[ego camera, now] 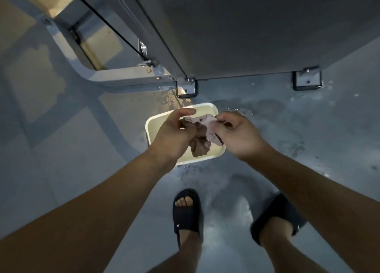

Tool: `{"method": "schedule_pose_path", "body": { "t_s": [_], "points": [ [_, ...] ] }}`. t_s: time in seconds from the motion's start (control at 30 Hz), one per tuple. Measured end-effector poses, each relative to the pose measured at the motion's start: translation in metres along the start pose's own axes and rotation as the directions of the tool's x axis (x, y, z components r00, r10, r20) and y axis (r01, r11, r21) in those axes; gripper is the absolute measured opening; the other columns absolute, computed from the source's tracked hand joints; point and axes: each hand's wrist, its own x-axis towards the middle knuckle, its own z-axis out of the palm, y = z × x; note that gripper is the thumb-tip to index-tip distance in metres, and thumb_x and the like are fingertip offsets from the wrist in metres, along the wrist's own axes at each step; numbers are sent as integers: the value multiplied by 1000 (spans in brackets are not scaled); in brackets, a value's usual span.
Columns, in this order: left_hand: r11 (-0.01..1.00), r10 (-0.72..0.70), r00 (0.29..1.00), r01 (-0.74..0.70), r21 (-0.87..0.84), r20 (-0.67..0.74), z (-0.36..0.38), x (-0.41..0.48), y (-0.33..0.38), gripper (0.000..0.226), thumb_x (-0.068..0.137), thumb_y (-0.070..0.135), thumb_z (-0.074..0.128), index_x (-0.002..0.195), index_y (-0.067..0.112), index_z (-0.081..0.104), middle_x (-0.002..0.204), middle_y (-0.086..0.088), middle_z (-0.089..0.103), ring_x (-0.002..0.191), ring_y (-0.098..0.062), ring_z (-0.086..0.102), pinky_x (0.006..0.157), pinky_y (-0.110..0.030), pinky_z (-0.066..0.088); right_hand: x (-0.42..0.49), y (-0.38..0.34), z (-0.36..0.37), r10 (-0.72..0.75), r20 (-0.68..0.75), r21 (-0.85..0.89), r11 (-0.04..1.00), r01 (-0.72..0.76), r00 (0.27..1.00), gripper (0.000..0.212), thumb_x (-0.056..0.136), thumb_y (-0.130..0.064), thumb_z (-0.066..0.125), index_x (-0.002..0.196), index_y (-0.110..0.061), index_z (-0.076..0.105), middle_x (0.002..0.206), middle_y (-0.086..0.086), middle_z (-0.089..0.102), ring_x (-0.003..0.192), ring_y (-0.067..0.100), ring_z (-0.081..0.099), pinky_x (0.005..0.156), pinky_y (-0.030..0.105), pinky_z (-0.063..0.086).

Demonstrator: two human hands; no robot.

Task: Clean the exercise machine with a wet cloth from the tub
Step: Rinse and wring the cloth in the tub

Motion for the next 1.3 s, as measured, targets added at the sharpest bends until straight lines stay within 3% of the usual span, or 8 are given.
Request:
{"method": "schedule_pose_path", "body": {
  "t_s": [0.33,0.5,0.6,0.83,1.0,1.1,1.2,1.3],
  "points": [
    [933,-113,993,95,346,33,-35,-113,72,34,98,39,63,76,13,61,54,-3,56,44,-18,51,47,-25,41,-77,-86,-3,127,-168,309,948,-71,978,4,103,-22,61,100,-22,64,88,-2,69,77,12,66,69,30,56],
    [992,-125,988,127,-21,86,-50,-147,97,22,102,16,54,88,2,64,75,-15,66,76,-31,68,65,-33,50,-107,-123,-8,313,227,680,627,-380,922,13,100,-35,63,103,-23,67,100,-1,69,90,18,68,74,34,56],
    [991,-97,993,102,-86,62,-56,-171,117,30,107,15,50,100,-12,63,85,-28,63,79,-31,64,69,-35,59,-132,-150,-7,216,381,739,513,-437,899,17,93,-33,66,101,-19,72,94,0,70,86,18,65,73,29,50],
    [1000,16,995,-14,-21,96,-78,-248,206,40,107,20,50,100,-19,58,87,-43,62,76,-56,65,74,-45,63,-186,-260,-16,109,331,623,720,-304,937,38,89,-3,70,125,-15,63,99,4,70,89,21,67,81,33,49],
    [992,69,993,-79,99,92,-111,-307,268,18,95,-3,51,85,-17,60,72,-35,64,60,-45,61,69,-49,57,-225,-339,-16,175,125,633,744,-214,977,58,90,6,68,138,-21,49,108,1,70,91,19,69,92,40,50],
    [987,84,996,-81,140,-18,-126,-330,291,28,95,12,45,86,-6,64,66,-29,64,57,-41,61,64,-59,57,-251,-375,-13,181,102,652,731,-203,978,50,94,-4,69,136,-21,48,103,1,70,88,19,69,89,42,51],
    [973,104,976,-60,223,-191,-136,-348,315,25,104,20,42,98,13,65,79,-8,67,68,-19,62,63,-29,51,-275,-406,-16,145,117,638,747,-186,982,58,92,-5,73,140,-25,46,103,4,70,88,22,70,85,42,53],
    [983,141,971,-115,140,-191,-138,-369,333,24,106,16,36,105,9,59,77,-20,69,60,-24,60,61,-30,49,-298,-424,-23,66,186,642,747,-172,980,73,91,8,66,139,-40,41,103,9,69,83,25,71,77,43,58]
  ]
}}
